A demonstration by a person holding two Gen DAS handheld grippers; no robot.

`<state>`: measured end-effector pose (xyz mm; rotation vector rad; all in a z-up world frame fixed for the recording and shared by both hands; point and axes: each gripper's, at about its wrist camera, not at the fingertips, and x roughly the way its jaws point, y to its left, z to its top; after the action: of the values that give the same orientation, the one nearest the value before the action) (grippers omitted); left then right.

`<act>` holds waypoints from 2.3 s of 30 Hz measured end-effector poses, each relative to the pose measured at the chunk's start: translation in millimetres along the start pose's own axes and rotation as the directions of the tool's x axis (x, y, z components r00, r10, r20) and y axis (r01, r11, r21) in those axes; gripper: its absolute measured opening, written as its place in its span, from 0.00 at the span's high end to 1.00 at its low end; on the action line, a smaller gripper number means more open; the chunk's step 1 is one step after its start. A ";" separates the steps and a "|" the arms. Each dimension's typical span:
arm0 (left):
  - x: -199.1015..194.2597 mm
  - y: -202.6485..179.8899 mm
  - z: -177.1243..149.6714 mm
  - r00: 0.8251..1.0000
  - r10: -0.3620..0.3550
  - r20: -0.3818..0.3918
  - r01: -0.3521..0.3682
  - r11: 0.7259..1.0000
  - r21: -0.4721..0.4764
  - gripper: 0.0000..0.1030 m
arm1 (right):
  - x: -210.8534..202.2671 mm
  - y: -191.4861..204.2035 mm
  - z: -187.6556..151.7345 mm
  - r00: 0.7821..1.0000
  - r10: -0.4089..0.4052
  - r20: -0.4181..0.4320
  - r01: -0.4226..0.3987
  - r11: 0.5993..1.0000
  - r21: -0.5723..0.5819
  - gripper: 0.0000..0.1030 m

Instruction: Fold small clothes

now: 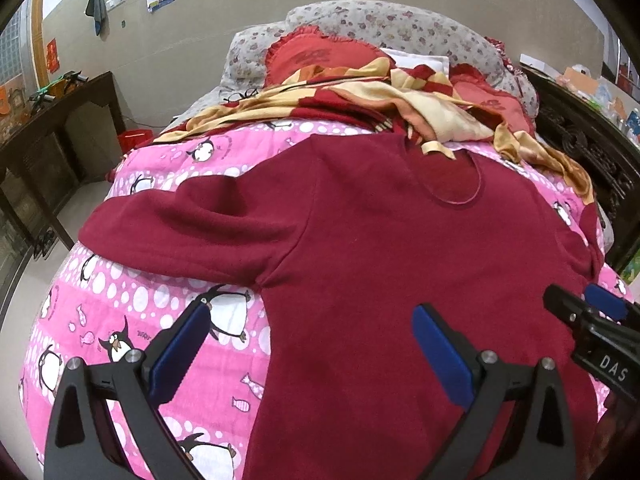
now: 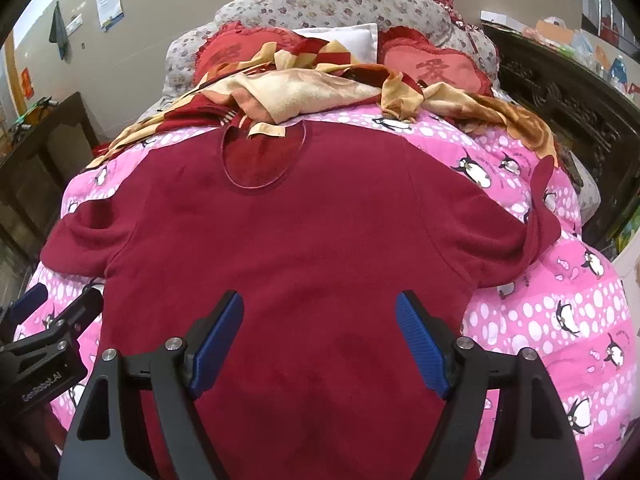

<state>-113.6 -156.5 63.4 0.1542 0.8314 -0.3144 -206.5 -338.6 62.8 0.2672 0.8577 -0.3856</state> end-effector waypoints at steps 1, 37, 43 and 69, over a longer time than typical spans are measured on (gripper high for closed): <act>1.8 0.8 0.2 1.000 0.000 -0.003 0.000 1.000 -0.002 0.01 | 1.6 0.5 -0.6 1.000 -0.006 0.001 0.006 1.000 -0.001 0.09; 18.0 14.1 3.3 0.999 -0.002 -0.035 0.000 0.999 -0.047 0.01 | 28.4 11.3 -2.1 1.000 0.010 -0.030 -0.009 1.000 0.011 0.09; 15.4 16.3 5.7 1.000 0.000 -0.024 -0.001 0.999 -0.051 0.01 | 27.3 16.9 -2.7 0.997 0.011 -0.070 -0.012 1.000 -0.009 0.09; 21.7 67.4 7.0 0.997 0.056 -0.046 -0.062 0.987 -0.145 0.01 | 37.4 30.2 -2.5 0.997 0.024 -0.068 -0.026 0.999 -0.025 0.09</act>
<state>-72.5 -99.4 52.8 0.0486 0.8869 -0.1940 -173.0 -318.8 34.5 0.2682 0.9246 -0.3432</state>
